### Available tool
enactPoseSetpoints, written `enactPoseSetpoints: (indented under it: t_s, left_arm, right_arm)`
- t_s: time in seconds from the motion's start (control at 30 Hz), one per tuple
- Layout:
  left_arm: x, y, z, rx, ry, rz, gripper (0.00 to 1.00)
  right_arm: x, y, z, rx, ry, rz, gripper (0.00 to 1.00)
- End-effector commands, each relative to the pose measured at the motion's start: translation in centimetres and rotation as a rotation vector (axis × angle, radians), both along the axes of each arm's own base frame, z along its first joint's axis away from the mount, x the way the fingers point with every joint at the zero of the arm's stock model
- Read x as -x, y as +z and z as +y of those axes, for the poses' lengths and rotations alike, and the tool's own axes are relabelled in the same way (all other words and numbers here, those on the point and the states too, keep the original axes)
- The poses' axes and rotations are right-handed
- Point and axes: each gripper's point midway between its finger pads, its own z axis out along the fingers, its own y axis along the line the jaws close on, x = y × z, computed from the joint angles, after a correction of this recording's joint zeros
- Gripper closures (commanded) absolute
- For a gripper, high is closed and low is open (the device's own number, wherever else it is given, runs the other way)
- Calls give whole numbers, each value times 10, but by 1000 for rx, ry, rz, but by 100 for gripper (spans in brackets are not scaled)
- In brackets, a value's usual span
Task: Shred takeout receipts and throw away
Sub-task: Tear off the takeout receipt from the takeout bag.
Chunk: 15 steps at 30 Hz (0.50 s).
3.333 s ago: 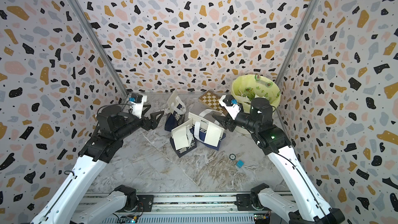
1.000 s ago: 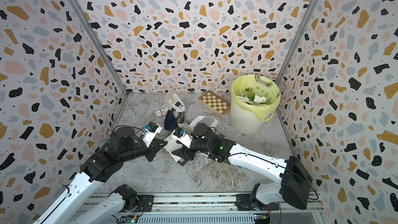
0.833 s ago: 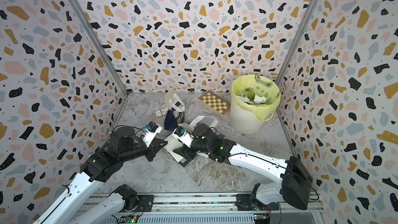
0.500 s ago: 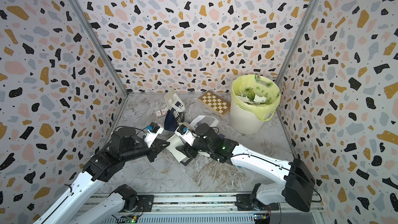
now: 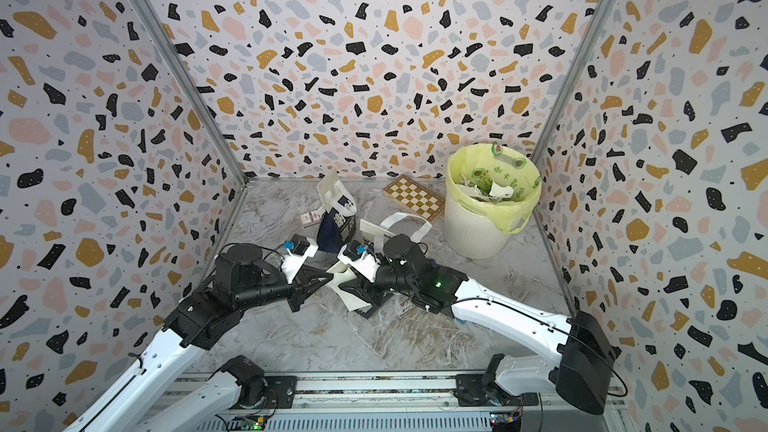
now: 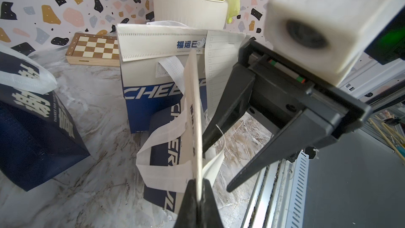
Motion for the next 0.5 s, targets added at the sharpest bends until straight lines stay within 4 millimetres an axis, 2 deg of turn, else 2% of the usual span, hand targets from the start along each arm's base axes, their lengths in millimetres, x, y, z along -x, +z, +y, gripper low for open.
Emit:
enactPoseSetpoints:
  t_s: [0.0, 0.4, 0.47]
  left_arm:
    - [1, 16, -7, 51, -34, -34, 100]
    - [-9, 22, -11, 95, -7, -19, 100]
    - [-10, 22, -12, 92, -5, -7, 100]
  right_arm:
    - [-1, 19, -2, -54, -2, -10, 64]
    - [0, 1, -2, -28, 4, 32, 72]
    - [-4, 0, -1, -25, -8, 22, 78]
